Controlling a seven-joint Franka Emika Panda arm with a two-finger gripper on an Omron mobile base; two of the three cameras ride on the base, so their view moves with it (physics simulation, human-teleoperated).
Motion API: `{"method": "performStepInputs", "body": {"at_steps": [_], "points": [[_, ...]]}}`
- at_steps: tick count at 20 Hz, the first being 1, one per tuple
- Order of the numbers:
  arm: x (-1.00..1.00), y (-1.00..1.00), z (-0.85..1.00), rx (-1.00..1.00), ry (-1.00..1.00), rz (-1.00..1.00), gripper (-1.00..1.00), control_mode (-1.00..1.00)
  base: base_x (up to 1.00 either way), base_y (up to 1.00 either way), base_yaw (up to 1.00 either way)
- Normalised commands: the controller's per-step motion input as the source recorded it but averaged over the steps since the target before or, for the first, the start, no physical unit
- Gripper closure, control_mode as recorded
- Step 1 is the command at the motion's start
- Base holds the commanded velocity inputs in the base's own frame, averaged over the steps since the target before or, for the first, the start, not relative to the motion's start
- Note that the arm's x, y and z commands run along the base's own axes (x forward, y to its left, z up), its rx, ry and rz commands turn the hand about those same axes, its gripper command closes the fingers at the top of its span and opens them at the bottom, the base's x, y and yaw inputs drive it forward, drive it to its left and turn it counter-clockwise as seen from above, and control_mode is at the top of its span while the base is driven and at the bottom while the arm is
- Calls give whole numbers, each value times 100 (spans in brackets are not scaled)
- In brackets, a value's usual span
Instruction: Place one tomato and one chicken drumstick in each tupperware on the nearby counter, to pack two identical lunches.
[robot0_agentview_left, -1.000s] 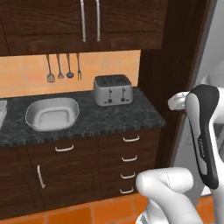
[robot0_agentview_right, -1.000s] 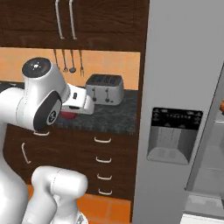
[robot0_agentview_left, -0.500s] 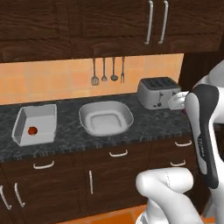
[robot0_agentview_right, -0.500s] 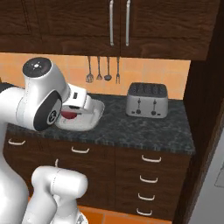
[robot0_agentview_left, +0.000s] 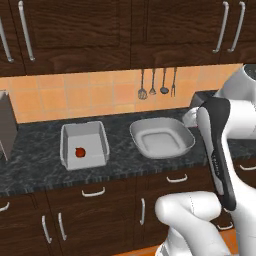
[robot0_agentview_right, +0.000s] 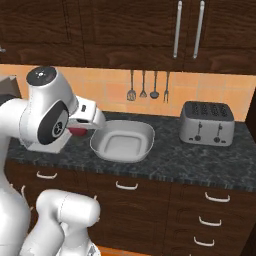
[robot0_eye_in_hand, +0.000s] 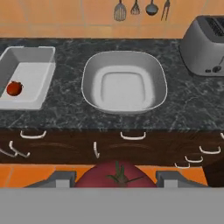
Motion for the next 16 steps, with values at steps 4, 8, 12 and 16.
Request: {"method": "performStepInputs", "body": {"at_steps": [4,8,12,16], "points": [[81,0,-88,0,7,0,100,-100,0,0,0],[97,-3,-67,3,4,0,100,-100,0,0,0],[100,0,-44,0,0,0,100,-100,0,0,0],[100,0,-31,0,2,2,100,-100,0,0,0]]}}
